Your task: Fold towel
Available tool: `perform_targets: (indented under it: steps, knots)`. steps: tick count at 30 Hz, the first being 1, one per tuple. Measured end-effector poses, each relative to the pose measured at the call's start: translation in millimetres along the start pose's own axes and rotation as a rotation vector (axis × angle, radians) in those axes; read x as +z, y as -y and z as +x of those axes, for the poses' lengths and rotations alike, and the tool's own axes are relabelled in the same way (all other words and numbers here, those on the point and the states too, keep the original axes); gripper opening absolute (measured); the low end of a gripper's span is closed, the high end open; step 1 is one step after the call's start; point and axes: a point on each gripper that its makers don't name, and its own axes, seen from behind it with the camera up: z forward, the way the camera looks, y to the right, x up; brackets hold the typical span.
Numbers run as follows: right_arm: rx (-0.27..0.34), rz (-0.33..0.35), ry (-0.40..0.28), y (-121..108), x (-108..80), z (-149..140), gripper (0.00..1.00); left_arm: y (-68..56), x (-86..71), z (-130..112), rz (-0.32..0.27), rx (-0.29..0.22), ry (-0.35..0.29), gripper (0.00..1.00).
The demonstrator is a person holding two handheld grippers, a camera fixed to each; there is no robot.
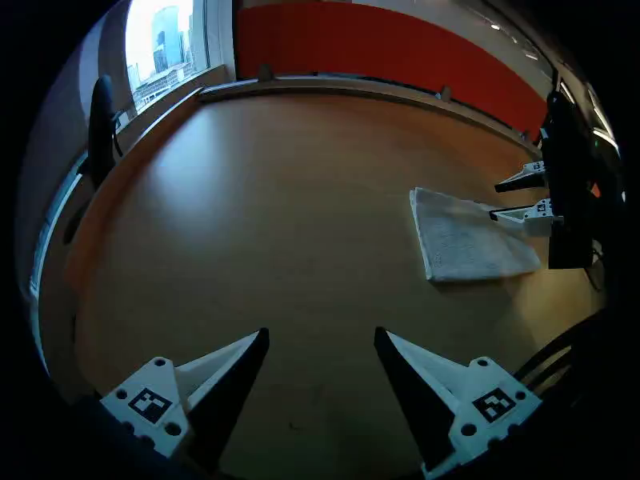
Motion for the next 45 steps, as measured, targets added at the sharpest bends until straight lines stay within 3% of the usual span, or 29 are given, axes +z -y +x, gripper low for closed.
perform_targets:
  steps: [12, 23, 45]
  knots:
    - [-0.003, -0.031, -0.006, -14.5, -0.1, 7.3, 1.0, 1.5, -3.5, -3.0, 0.004, -0.002, 0.0, 0.97]
    - [0.0, -0.041, -0.02, -18.5, -14.5, 10.3, 1.0, 0.7, -7.5, -4.4, 0.002, -0.003, -0.006, 0.98]
    - [0.061, -0.041, -0.01, -6.7, -51.8, -32.7, 1.0, -6.0, -12.6, -2.8, -0.008, 0.012, -0.019, 0.98]
